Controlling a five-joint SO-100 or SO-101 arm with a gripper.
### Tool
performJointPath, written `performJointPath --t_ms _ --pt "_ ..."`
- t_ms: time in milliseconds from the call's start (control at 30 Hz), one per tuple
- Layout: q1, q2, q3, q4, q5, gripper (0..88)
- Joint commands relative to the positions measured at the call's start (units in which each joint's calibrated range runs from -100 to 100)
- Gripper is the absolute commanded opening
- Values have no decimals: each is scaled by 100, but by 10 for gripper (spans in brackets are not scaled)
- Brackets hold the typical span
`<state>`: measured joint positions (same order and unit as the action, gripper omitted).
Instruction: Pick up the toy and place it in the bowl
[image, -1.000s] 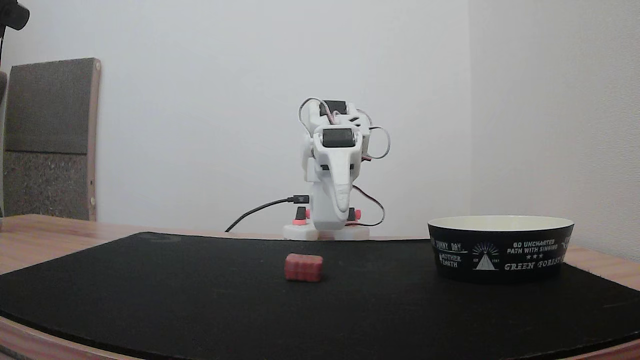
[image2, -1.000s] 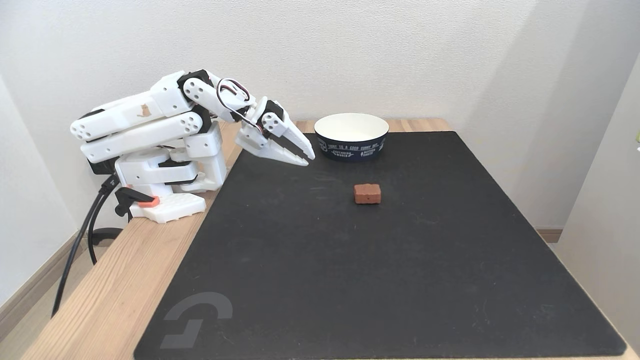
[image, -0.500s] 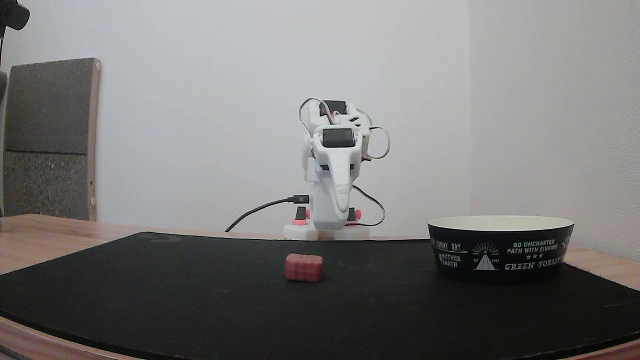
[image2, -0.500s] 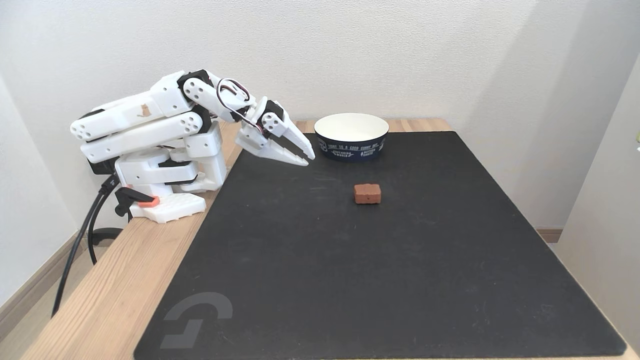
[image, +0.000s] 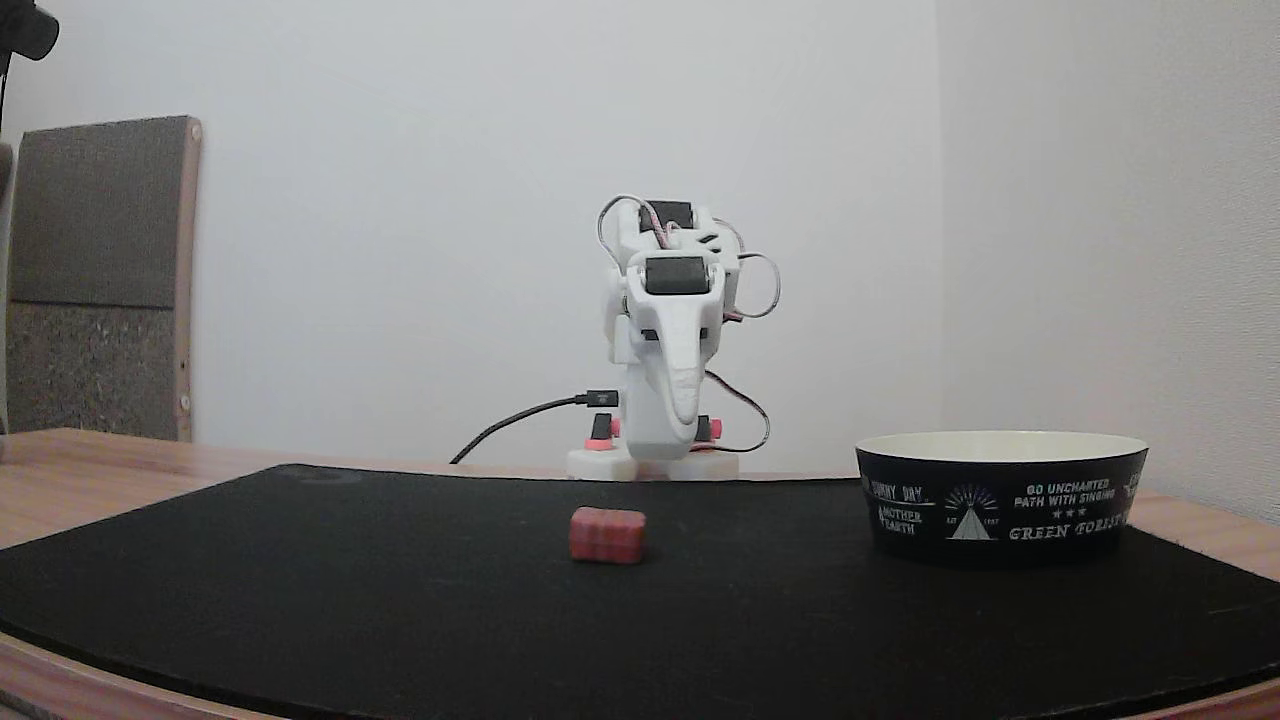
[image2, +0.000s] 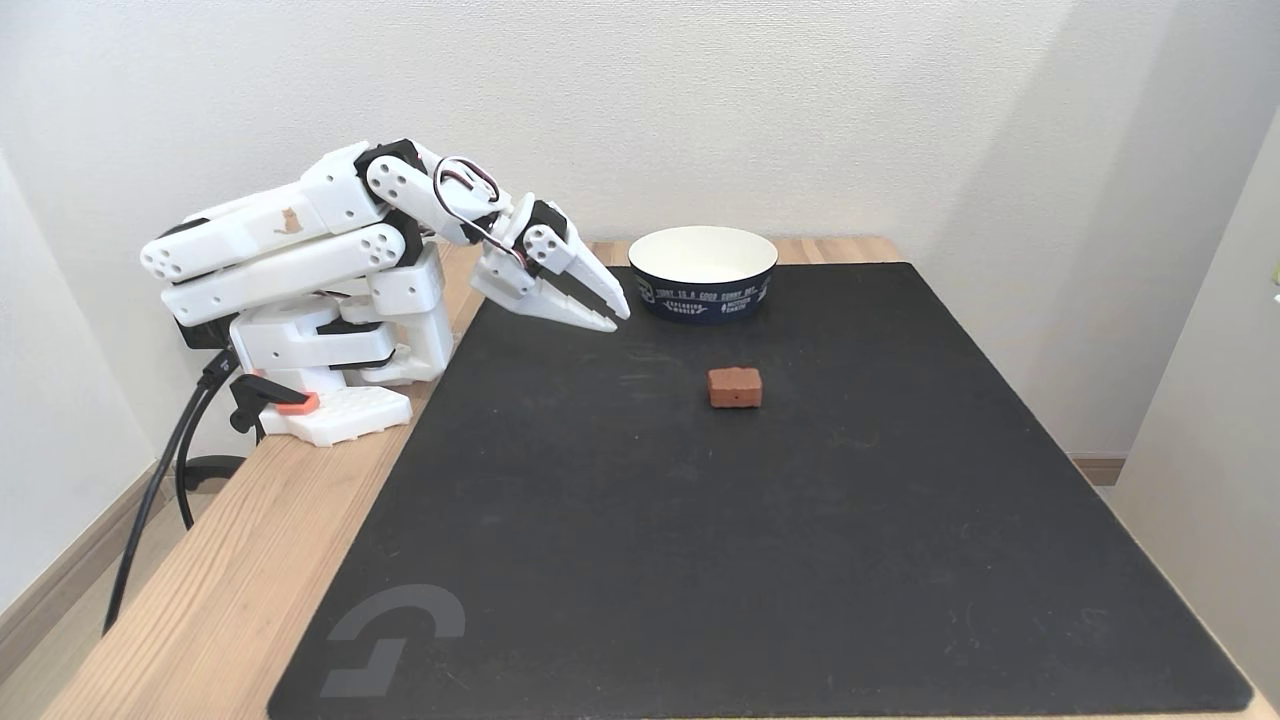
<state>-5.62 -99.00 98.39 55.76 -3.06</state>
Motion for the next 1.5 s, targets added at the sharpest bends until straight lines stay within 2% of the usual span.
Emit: performJointPath --t_ms 0,1467 --pt "22 -42 34 -13 9 58" --pt "-28 -42 34 -22 4 63"
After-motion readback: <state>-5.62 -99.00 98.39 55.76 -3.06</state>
